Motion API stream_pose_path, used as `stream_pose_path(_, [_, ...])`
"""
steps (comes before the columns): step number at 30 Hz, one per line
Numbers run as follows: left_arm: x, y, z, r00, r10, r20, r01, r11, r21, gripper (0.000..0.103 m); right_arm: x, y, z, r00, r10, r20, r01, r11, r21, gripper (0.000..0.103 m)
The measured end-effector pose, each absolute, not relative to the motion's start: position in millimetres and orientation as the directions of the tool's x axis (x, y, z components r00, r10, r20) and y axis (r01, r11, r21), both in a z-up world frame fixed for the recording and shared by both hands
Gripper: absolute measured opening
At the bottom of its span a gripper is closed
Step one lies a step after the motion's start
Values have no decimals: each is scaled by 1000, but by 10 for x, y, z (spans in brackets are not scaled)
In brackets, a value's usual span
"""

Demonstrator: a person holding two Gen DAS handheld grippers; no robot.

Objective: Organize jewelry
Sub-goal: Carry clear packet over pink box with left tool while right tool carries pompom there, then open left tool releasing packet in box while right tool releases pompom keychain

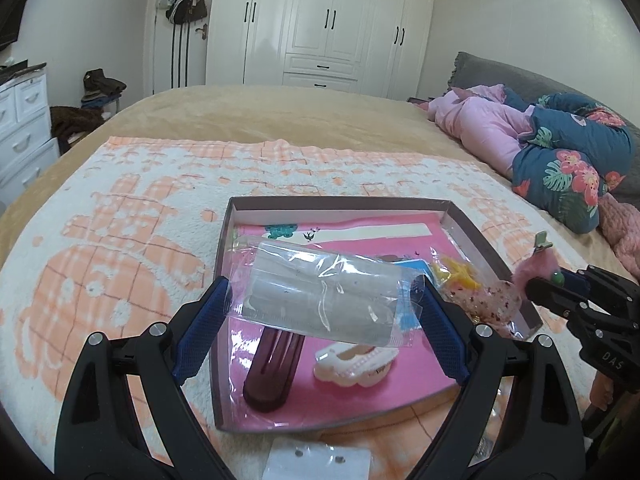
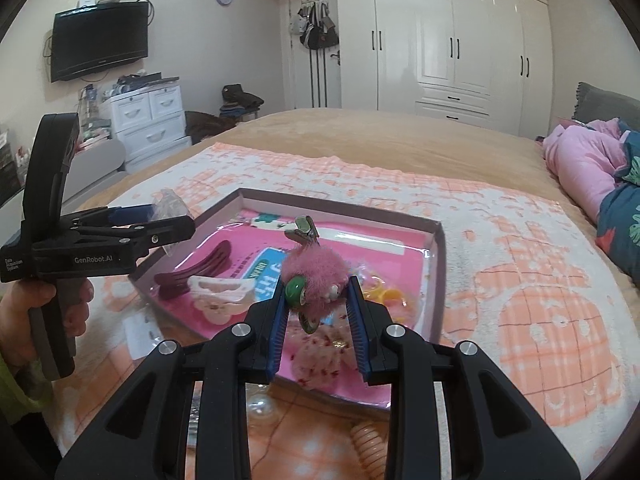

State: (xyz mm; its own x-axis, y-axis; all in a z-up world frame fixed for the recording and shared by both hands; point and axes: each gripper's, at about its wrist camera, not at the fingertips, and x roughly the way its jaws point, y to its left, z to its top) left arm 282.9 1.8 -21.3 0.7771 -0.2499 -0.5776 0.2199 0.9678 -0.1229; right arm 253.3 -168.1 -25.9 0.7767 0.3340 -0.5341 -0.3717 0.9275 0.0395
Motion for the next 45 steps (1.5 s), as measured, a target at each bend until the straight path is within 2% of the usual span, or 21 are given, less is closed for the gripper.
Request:
stream_pose_path(10, [3041, -68, -318, 764, -253, -594, 231, 966, -114, 82, 2724, -1762, -329, 781, 280, -558, -322, 947, 25, 27])
stream_pose_path(22, [3154, -193, -459, 743, -267, -614, 250, 961, -115, 82, 2887, -1860, -573, 738, 210, -642, -254, 967, 24, 27])
stream_pose_path(45, [3144, -373, -598, 710, -280, -647, 295, 951, -88, 82, 2694, -1722, -703, 686, 246, -684, -292, 955, 51, 30])
